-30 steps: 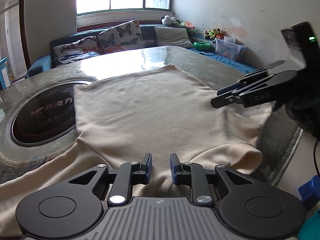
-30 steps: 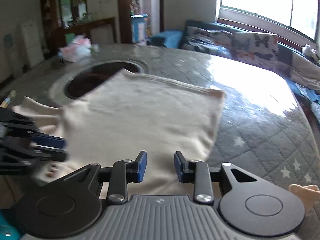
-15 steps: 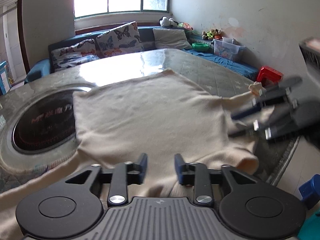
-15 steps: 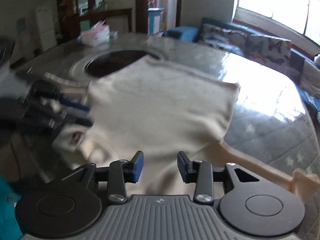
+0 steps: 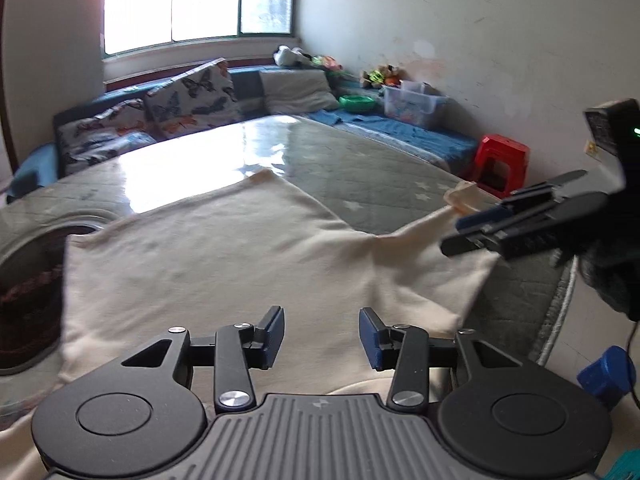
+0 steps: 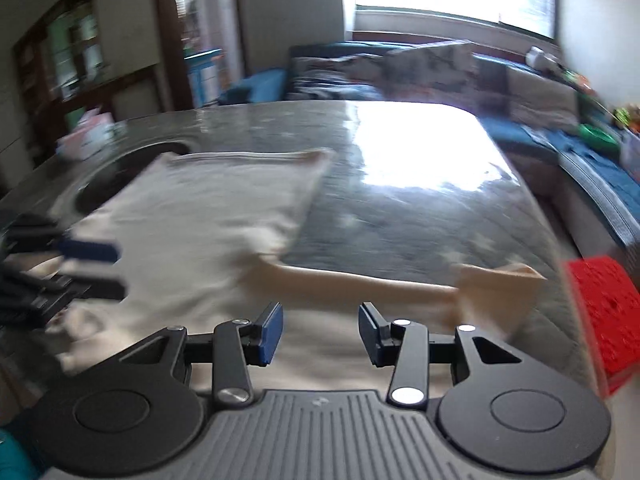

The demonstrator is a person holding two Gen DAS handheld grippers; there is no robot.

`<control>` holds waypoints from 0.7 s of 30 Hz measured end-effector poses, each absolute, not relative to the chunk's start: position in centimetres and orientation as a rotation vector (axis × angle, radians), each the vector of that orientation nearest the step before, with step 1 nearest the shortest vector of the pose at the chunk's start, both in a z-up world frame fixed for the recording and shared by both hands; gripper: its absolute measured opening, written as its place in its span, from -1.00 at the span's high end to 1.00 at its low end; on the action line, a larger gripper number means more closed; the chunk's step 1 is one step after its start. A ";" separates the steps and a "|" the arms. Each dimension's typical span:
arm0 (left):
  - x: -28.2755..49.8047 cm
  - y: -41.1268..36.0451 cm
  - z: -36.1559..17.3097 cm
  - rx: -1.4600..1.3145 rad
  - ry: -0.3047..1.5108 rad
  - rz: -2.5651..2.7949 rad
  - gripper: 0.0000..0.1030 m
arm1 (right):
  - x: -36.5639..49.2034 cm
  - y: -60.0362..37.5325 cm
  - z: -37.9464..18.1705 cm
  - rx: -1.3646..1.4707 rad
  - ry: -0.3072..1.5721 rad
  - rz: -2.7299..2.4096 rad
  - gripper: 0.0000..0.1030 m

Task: Fold clothes
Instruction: 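Release the hem and smooth the sweatshirt flat with both grippers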

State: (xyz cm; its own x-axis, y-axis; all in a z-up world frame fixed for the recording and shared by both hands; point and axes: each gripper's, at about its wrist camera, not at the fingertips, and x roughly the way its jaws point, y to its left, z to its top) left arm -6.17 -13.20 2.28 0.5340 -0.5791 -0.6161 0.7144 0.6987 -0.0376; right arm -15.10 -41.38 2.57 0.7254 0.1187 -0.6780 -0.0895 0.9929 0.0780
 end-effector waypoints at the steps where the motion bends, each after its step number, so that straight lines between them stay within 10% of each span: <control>1: -6.3 -13.7 2.0 0.239 0.649 -0.788 0.13 | -14.8 -42.2 2.1 0.057 0.757 0.096 0.18; 21: -8.4 -14.6 0.6 0.275 0.686 -0.811 -0.06 | -16.1 -48.3 1.0 0.051 0.693 -0.198 -0.06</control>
